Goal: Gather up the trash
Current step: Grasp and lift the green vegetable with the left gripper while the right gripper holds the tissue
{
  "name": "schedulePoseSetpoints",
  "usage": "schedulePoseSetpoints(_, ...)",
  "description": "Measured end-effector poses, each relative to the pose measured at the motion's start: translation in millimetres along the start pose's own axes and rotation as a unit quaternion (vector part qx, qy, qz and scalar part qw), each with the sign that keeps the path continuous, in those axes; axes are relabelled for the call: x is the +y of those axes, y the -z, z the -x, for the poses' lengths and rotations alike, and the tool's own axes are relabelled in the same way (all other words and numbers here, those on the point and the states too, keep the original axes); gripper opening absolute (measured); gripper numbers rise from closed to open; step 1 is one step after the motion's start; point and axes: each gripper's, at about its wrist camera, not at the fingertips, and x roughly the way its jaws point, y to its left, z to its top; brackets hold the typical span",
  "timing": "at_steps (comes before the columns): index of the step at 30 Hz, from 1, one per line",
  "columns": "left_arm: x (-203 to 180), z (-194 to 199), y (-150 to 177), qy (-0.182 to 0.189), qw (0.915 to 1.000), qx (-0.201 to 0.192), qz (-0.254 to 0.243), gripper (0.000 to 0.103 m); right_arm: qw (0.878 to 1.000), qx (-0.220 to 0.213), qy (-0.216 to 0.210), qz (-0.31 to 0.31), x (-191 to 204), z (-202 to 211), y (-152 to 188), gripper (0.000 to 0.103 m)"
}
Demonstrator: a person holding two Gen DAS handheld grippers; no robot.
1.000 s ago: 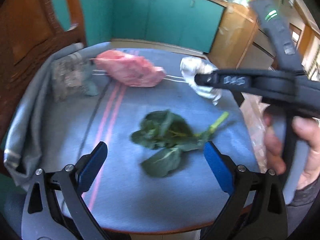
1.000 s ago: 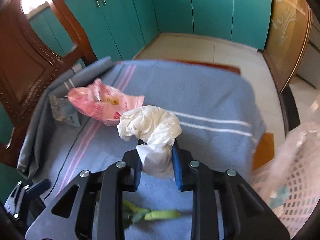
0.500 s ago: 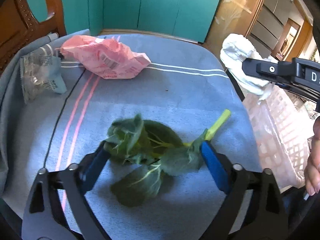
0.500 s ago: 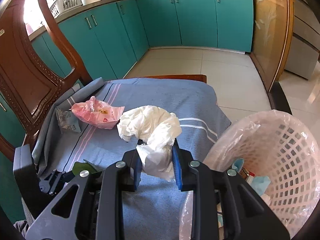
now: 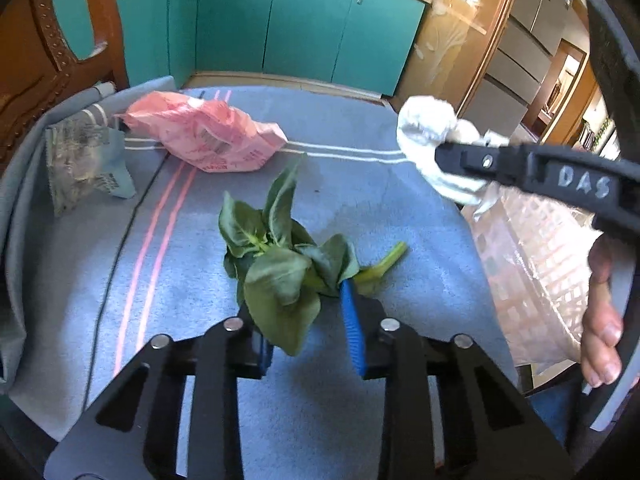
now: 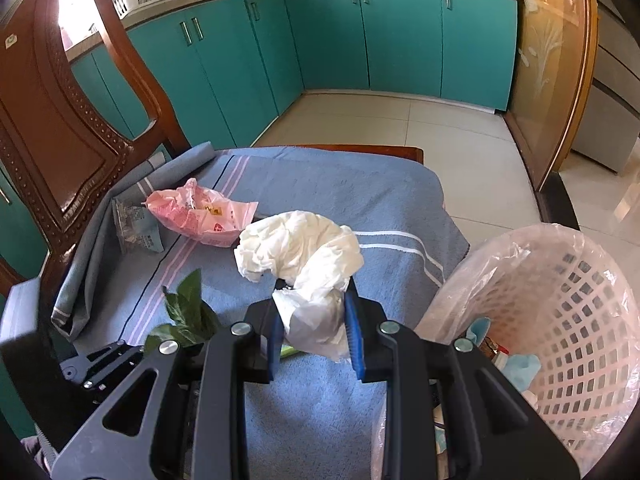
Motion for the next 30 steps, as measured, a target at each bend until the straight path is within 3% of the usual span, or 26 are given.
schedulePoseSetpoints(8, 5, 38, 3, -0.045, 0.9983, -0.036, -0.008, 0.016, 1.0, 0.006, 0.001, 0.008, 6, -5, 2, 0.028)
schedulePoseSetpoints(17, 4, 45, 7, -0.077, 0.9964, -0.031, -0.016, 0.017, 0.999, 0.02, 0.0, 0.03, 18, -11, 8, 0.027)
schedulePoseSetpoints(19, 13, 38, 7, -0.08, 0.9965, -0.025, 0.0, 0.023, 0.999, 0.029, -0.001, 0.033, 20, -15, 10, 0.028)
schedulePoseSetpoints(20, 19, 36, 7, -0.079, 0.9966, -0.02, 0.011, 0.033, 0.999, 0.034, -0.002, 0.034, 20, -17, 11, 0.028)
schedulePoseSetpoints(21, 25, 33, 8, -0.08, 0.9964, -0.018, 0.02, 0.05, 0.999, 0.038, -0.001, 0.035, 21, -19, 12, 0.028)
schedulePoseSetpoints(23, 34, 33, 8, -0.082, 0.9955, -0.021, 0.044, 0.064, 0.998, 0.043, 0.0, 0.037, 22, -21, 14, 0.028)
schedulePoseSetpoints(27, 49, 31, 7, -0.069, 0.9936, -0.016, 0.088, 0.078, 0.998, 0.049, 0.002, 0.045, 27, -26, 16, 0.028)
schedulePoseSetpoints(30, 54, 23, 8, -0.076, 0.9922, -0.005, 0.099, 0.081, 0.997, 0.053, 0.003, 0.049, 30, -28, 17, 0.029)
